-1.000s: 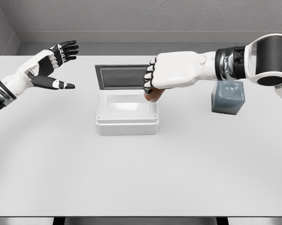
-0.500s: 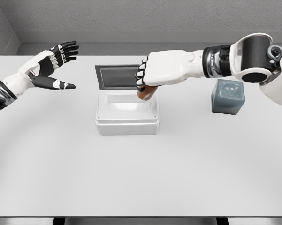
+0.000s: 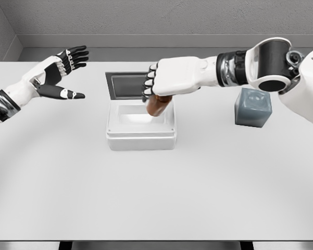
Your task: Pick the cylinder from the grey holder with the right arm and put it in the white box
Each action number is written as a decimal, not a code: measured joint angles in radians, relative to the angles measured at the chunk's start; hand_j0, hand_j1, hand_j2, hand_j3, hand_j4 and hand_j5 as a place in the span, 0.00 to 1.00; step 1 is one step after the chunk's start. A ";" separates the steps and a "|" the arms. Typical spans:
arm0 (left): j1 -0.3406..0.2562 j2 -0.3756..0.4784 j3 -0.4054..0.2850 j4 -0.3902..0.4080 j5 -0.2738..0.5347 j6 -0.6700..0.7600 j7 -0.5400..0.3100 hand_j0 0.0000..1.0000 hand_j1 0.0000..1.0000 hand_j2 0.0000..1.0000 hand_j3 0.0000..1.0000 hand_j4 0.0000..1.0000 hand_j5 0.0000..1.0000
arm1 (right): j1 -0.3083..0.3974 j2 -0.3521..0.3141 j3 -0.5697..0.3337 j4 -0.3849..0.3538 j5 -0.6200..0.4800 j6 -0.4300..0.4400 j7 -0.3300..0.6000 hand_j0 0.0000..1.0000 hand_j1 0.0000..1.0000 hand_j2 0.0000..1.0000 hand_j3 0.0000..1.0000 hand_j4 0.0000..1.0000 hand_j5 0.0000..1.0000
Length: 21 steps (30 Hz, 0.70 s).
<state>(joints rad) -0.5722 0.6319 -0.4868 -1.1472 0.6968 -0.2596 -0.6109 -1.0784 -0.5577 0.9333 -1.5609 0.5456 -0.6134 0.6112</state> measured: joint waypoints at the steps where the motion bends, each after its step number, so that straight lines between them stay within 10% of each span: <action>1: 0.000 -0.001 0.000 0.000 -0.001 0.000 0.000 1.00 1.00 1.00 1.00 1.00 1.00 | 0.000 0.001 -0.002 0.000 0.000 0.000 0.000 1.00 1.00 1.00 1.00 1.00 1.00; 14: -0.023 -0.046 -0.014 0.028 -0.005 0.001 0.000 1.00 1.00 1.00 1.00 1.00 1.00 | 0.015 -0.078 -0.050 -0.059 -0.015 0.000 0.000 1.00 1.00 1.00 1.00 1.00 1.00; 21: -0.041 -0.097 -0.023 0.062 -0.016 0.001 0.000 1.00 1.00 1.00 1.00 1.00 1.00 | 0.263 -0.321 -0.311 -0.176 -0.220 0.001 0.000 1.00 1.00 1.00 1.00 1.00 1.00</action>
<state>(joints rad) -0.6134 0.5344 -0.5095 -1.0848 0.6810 -0.2583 -0.6108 -0.8154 -0.8786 0.6219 -1.7365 0.3256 -0.6125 0.6110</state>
